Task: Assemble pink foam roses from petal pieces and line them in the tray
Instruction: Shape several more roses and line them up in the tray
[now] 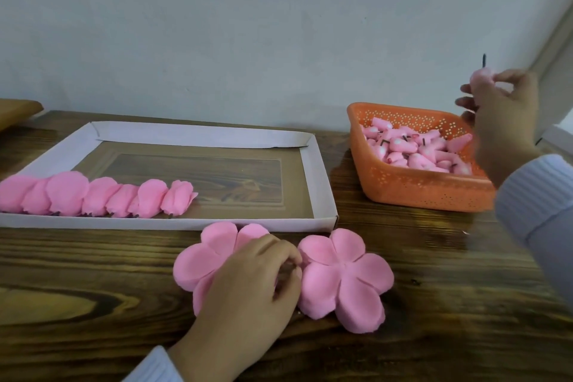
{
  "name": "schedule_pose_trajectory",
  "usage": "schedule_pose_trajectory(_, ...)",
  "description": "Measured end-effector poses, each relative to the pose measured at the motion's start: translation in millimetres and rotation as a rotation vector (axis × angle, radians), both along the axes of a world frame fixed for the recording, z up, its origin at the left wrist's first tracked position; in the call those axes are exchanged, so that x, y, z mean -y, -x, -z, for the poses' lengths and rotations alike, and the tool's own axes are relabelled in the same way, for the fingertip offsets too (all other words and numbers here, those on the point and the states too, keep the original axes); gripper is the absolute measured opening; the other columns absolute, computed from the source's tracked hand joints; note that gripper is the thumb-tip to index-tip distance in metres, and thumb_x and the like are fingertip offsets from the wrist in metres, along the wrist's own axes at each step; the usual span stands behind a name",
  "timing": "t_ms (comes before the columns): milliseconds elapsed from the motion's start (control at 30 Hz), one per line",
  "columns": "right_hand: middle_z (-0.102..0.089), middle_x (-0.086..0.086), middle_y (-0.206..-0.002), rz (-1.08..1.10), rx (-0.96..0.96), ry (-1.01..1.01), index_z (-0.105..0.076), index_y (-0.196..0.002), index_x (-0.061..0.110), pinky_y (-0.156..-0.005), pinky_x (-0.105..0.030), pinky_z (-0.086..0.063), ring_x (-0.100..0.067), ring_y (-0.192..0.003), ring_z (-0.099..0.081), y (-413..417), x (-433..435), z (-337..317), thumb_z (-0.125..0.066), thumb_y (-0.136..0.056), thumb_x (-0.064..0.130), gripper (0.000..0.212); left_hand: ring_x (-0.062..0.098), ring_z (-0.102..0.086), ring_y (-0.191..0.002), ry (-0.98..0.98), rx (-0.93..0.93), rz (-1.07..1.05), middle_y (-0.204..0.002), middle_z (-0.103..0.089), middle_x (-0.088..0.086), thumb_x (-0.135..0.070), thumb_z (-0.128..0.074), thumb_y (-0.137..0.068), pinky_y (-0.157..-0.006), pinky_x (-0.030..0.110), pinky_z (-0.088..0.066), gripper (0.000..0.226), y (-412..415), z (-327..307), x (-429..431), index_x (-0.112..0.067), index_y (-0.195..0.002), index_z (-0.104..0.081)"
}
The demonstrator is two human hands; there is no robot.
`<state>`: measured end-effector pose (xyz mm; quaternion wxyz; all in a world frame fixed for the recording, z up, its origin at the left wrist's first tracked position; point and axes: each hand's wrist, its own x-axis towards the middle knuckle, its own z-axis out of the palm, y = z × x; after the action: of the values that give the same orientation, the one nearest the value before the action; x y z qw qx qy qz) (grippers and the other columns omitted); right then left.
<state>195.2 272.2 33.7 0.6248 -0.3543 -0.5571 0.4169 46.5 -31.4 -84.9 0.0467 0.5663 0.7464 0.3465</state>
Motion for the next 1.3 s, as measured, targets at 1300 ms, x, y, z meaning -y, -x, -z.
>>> schedule_pose_trajectory(1300, -0.070, 0.000, -0.078, -0.508, 0.194, 0.301, -0.065, -0.097, 0.021, -0.054, -0.023, -0.050, -0.010, -0.061, -0.062, 2.8, 184.6, 99.9, -0.062, -0.092, 0.025, 0.007, 0.021, -0.063, -0.077, -0.139, -0.591, -0.012, -0.081, -0.066, -0.008, -0.015, -0.078, -0.065, -0.080, 0.037, -0.032, 0.025, -15.7, 2.6, -0.1, -0.025, -0.088, -0.074)
